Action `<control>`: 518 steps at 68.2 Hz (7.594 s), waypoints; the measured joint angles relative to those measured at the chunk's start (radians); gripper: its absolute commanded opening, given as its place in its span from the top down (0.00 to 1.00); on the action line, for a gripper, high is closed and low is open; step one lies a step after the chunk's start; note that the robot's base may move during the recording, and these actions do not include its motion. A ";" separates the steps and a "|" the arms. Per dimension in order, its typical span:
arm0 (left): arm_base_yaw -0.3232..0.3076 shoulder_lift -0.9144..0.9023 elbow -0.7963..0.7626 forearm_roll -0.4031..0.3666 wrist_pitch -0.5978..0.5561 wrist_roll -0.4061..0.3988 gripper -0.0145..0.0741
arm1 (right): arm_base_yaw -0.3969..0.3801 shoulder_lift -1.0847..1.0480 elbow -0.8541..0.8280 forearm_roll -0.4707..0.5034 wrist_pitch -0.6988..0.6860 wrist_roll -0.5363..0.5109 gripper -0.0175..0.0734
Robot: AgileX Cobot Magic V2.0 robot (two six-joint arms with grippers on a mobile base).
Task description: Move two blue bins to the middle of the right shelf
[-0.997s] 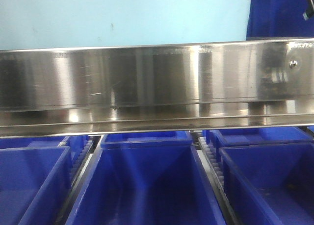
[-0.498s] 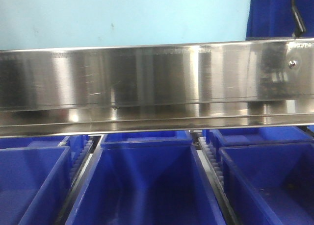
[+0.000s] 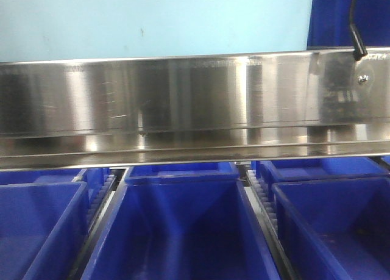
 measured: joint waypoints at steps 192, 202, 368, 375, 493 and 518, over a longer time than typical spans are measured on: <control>0.007 -0.009 0.375 -0.063 -0.167 -0.018 0.96 | 0.000 -0.055 0.400 0.083 -0.071 0.019 0.98; 0.007 -0.019 0.377 -0.061 -0.169 -0.018 0.96 | 0.000 -0.066 0.404 0.089 -0.073 0.022 0.98; 0.009 -0.195 0.186 -0.097 -0.174 -0.020 0.96 | 0.000 -0.234 0.230 0.084 -0.127 0.042 0.98; 0.009 -0.195 0.186 -0.097 -0.174 -0.020 0.96 | 0.000 -0.234 0.230 0.084 -0.127 0.042 0.98; 0.009 -0.199 0.186 -0.095 -0.281 -0.007 0.96 | 0.000 -0.234 0.227 0.071 -0.156 0.042 0.98; 0.009 -0.199 0.186 -0.095 -0.284 -0.007 0.96 | 0.000 -0.235 0.227 0.071 -0.154 0.042 0.98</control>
